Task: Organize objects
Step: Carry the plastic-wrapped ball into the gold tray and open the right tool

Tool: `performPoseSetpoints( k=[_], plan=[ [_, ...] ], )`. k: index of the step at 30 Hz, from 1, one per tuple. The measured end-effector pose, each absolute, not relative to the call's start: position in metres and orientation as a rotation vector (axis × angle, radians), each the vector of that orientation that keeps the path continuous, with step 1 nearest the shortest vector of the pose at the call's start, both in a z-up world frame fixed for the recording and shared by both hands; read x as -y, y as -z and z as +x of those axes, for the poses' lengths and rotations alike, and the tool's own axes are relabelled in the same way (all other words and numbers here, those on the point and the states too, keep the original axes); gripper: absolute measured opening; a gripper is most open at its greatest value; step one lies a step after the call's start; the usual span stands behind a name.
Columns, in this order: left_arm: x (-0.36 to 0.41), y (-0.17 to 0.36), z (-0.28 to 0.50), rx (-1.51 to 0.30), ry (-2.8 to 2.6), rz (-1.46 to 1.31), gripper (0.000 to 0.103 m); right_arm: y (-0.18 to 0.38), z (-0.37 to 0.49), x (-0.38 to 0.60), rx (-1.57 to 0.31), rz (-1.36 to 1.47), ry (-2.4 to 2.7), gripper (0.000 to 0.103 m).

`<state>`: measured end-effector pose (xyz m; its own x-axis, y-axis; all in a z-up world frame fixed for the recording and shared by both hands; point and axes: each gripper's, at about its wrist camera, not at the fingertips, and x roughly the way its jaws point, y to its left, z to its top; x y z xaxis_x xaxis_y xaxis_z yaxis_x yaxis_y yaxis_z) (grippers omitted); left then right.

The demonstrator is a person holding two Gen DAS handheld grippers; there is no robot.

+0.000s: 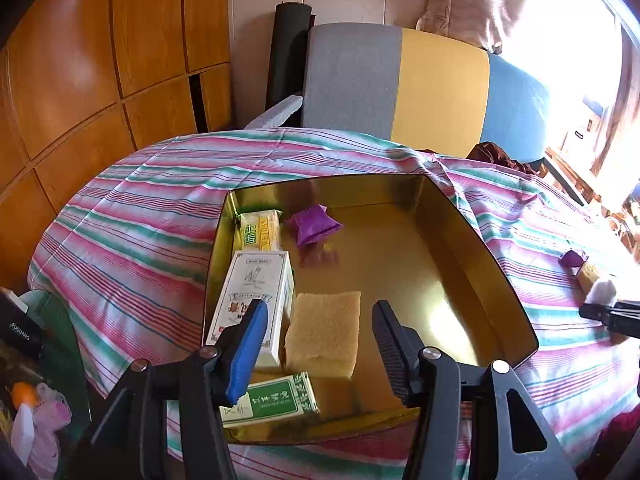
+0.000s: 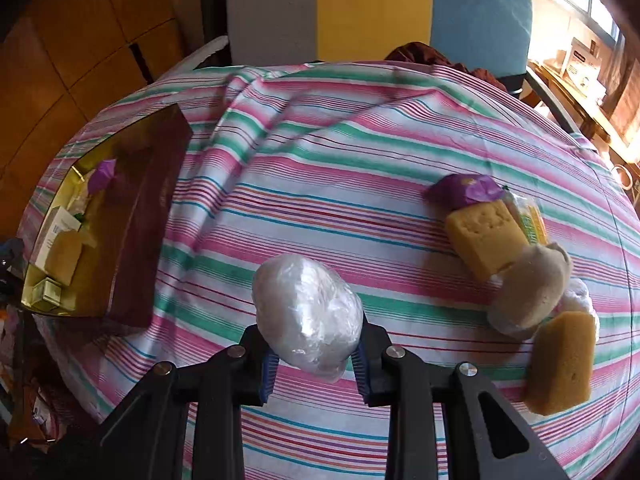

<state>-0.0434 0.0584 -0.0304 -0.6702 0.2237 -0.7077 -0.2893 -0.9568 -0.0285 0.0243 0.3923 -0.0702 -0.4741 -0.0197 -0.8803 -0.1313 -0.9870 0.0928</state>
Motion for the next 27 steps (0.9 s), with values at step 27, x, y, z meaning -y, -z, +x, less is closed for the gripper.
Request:
performPoseSetpoints(
  k=[27],
  plan=[
    [0.023,0.042,-0.04,0.088,-2.724,-1.182,0.06,0.094,-0.161,-0.188,-0.432,-1.837,-2.754,0.046]
  ],
)
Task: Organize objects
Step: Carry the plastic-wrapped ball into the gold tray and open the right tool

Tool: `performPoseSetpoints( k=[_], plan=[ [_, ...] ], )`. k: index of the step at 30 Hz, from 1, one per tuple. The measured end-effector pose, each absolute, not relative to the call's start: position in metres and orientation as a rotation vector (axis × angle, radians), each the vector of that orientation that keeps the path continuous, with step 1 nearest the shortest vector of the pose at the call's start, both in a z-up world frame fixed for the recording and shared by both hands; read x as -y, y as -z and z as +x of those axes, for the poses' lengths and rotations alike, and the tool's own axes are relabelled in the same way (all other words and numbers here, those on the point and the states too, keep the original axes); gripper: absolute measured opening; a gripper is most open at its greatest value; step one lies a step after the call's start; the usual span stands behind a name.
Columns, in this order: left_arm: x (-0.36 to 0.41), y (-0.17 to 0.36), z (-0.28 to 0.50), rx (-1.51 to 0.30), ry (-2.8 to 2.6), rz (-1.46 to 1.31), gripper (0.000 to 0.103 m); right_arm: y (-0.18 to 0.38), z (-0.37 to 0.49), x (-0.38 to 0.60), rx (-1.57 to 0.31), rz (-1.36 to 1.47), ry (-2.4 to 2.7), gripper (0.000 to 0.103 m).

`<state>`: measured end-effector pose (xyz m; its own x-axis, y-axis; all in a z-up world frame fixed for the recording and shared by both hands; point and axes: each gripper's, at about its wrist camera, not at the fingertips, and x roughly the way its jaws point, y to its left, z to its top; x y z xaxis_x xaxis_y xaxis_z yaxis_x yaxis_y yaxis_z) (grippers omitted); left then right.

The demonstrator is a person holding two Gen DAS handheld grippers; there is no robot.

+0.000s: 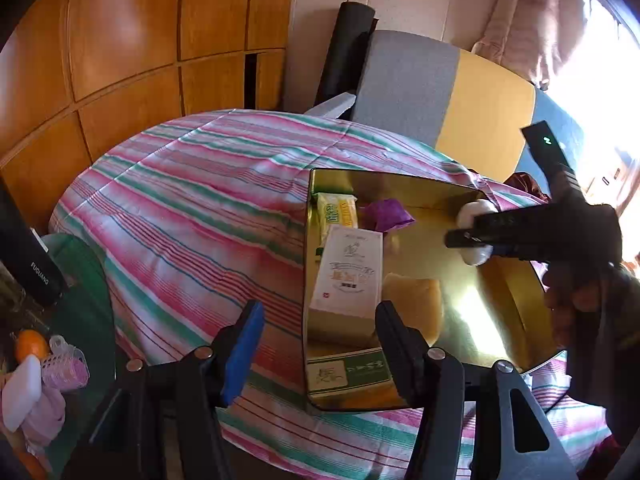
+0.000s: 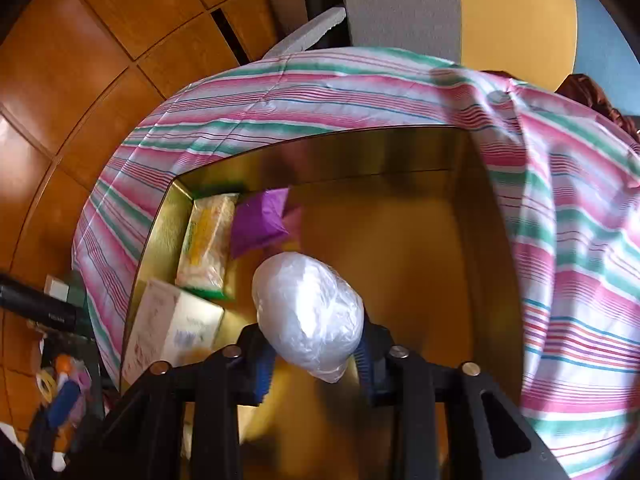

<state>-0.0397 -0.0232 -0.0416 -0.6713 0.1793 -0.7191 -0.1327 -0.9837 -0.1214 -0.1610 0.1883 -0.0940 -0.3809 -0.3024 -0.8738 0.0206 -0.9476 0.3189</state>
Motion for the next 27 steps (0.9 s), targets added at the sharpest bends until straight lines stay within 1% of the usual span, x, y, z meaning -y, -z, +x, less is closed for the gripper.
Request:
performPoseSetpoints(
  k=[2,4,6,12,17,21,23,27],
  plan=[
    [0.028,0.045,-0.042,0.109,-2.724,-1.199,0.06,0.1,-0.169,-0.181,0.474,1.623,2.343,0.057],
    [0.032,0.048,-0.043,0.127,-2.724,-1.21,0.062,0.101,-0.17,-0.178,0.537,1.603,2.308,0.064],
    [0.034,0.051,-0.044,0.134,-2.724,-1.219,0.062,0.098,-0.167,-0.176,0.543,1.586,2.301,0.065],
    [0.031,0.052,-0.045,0.139,-2.72,-1.21,0.062,0.081,-0.144,-0.182,0.445,1.528,2.386,0.065],
    [0.022,0.047,-0.041,0.093,-2.715,-1.189,0.062,0.062,-0.116,-0.192,0.323,1.469,2.509,0.065],
    [0.014,0.041,-0.036,0.061,-2.717,-1.161,0.065,0.052,-0.088,-0.204,0.186,1.431,2.591,0.065],
    [0.009,0.039,-0.033,0.039,-2.71,-1.151,0.065,0.049,-0.075,-0.212,0.126,1.422,2.622,0.065],
    [-0.003,0.032,-0.027,0.003,-2.687,-1.123,0.065,0.044,-0.049,-0.24,0.096,1.406,2.677,0.065]
  ],
)
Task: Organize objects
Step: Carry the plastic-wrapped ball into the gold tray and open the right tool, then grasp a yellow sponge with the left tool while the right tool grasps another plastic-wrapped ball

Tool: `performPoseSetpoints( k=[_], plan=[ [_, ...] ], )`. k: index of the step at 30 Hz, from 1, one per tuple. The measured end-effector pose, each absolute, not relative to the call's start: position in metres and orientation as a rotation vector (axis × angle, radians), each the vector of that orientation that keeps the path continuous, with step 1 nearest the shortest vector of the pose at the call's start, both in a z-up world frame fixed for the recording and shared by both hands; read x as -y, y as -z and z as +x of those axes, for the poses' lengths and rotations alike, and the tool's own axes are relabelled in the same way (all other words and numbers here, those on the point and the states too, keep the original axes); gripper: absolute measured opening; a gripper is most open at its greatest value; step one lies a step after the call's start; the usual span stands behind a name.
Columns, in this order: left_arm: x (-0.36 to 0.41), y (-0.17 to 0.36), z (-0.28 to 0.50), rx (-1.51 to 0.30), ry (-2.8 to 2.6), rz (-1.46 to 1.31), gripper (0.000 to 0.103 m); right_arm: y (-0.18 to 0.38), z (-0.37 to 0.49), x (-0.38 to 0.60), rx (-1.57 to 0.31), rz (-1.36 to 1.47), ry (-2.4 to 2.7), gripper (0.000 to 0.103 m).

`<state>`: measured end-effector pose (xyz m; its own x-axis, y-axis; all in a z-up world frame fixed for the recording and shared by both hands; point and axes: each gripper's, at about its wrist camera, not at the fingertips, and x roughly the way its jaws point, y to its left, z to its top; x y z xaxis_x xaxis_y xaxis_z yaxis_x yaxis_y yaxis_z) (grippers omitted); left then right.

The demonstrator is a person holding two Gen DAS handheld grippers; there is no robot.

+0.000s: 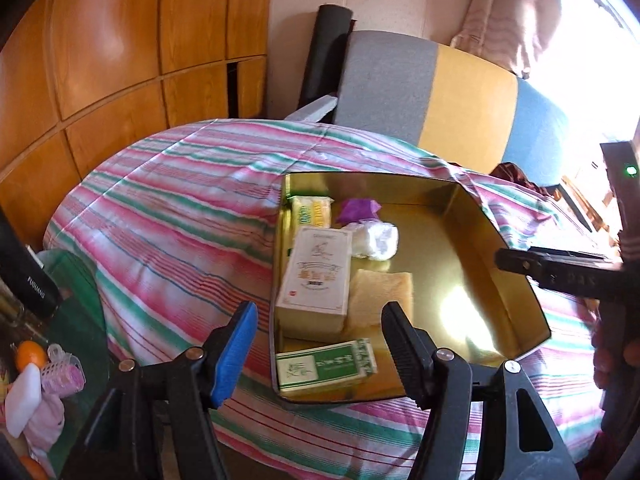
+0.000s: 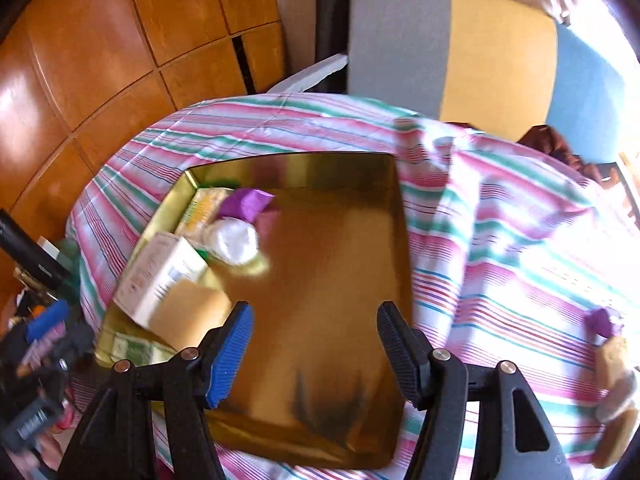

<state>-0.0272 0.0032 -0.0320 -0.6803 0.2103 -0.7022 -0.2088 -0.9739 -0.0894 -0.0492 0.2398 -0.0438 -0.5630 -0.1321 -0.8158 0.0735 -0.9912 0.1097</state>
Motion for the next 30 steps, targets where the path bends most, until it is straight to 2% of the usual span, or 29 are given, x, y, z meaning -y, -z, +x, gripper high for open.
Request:
performPoseSetpoints(
  k=[14,18,21,25,27,29,30],
  plan=[
    [-0.058,0.022,-0.008,-0.142,-2.573,-1.067,0.071,0.022,0.008,-0.387,0.307,1.392,2.979,0.066],
    [-0.077,0.019,-0.003,-0.163,-2.523,-1.046,0.074,0.013,0.029,-0.449,0.426,1.38,3.122,0.066],
    [-0.093,0.018,-0.001,-0.189,-2.483,-1.031,0.074,0.01,0.055,-0.508,0.606,1.354,3.288,0.066],
    [-0.121,0.019,0.002,-0.227,-2.422,-1.024,0.074,0.028,0.097,-0.581,0.981,1.315,3.454,0.066],
    [-0.137,0.021,0.005,-0.253,-2.386,-1.021,0.073,0.045,0.12,-0.61,1.272,1.324,3.46,0.066],
    [-0.153,0.024,0.008,-0.287,-2.346,-1.025,0.073,0.052,0.141,-0.63,1.614,1.189,3.372,0.066],
    [-0.162,0.027,0.008,-0.3,-2.326,-1.032,0.073,0.052,0.147,-0.634,1.662,1.172,3.378,0.066]
  ],
)
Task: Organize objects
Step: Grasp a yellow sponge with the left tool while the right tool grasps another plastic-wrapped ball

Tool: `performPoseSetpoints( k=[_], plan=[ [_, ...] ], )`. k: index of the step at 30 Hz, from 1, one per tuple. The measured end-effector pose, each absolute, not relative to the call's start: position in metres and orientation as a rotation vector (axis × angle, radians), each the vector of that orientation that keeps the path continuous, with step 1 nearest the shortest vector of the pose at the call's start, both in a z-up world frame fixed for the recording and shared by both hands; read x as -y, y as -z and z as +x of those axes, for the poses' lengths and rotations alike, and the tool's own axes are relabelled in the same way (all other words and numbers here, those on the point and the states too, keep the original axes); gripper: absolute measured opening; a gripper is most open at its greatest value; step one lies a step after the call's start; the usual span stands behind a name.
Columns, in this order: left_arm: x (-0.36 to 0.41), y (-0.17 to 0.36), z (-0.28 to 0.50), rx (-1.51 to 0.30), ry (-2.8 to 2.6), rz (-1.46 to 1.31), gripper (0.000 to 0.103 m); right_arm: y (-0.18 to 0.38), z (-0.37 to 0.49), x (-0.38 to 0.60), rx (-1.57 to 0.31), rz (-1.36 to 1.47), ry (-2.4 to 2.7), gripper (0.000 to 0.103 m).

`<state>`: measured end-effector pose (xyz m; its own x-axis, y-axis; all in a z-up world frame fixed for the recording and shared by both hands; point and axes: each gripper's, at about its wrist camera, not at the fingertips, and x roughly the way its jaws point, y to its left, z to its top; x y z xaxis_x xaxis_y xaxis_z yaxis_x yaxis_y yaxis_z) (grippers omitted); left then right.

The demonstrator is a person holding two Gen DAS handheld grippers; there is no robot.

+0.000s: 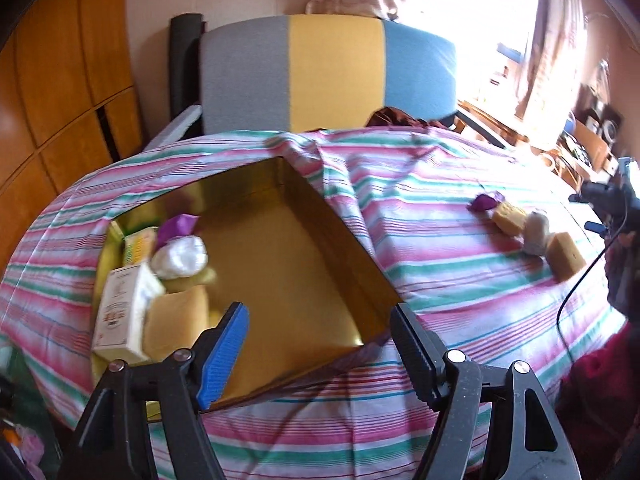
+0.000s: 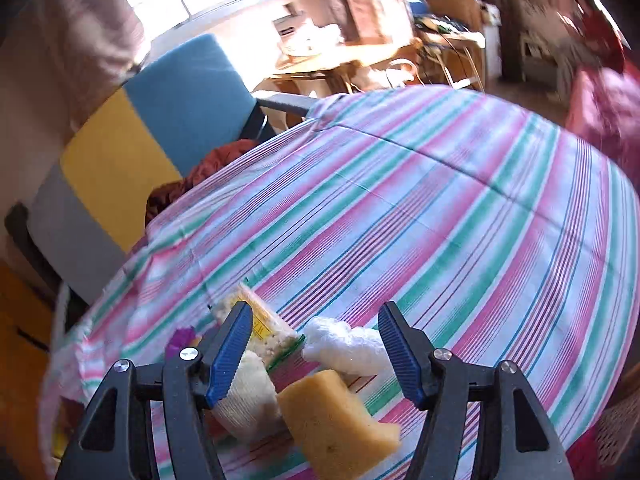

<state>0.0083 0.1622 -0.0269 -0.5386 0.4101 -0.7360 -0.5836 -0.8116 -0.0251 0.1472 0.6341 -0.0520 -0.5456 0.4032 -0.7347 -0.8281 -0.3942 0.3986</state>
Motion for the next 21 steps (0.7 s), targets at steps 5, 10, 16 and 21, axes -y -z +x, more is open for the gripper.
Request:
performPoseSetpoints(
  k=[5,10,16,21],
  plan=[
    [-0.207,0.038,0.012,-0.348,-2.222,-1.053,0.069,0.064,0.147,-0.641,-1.084,-0.747,-1.978,0.066],
    [-0.252,0.043,0.018,-0.397,-2.138,-1.039,0.06,0.064,0.152,-0.641,-1.126,-0.714,-1.977,0.066],
    [-0.312,0.045,0.018,-0.452,-2.045,-0.996,0.048,0.07,0.156,-0.645,-1.199,-0.697,-1.964,0.066],
    [-0.368,0.05,0.015,-0.492,-1.942,-0.959,0.044,0.069,0.155,-0.643,-1.217,-0.693,-1.989,0.066]
  ],
)
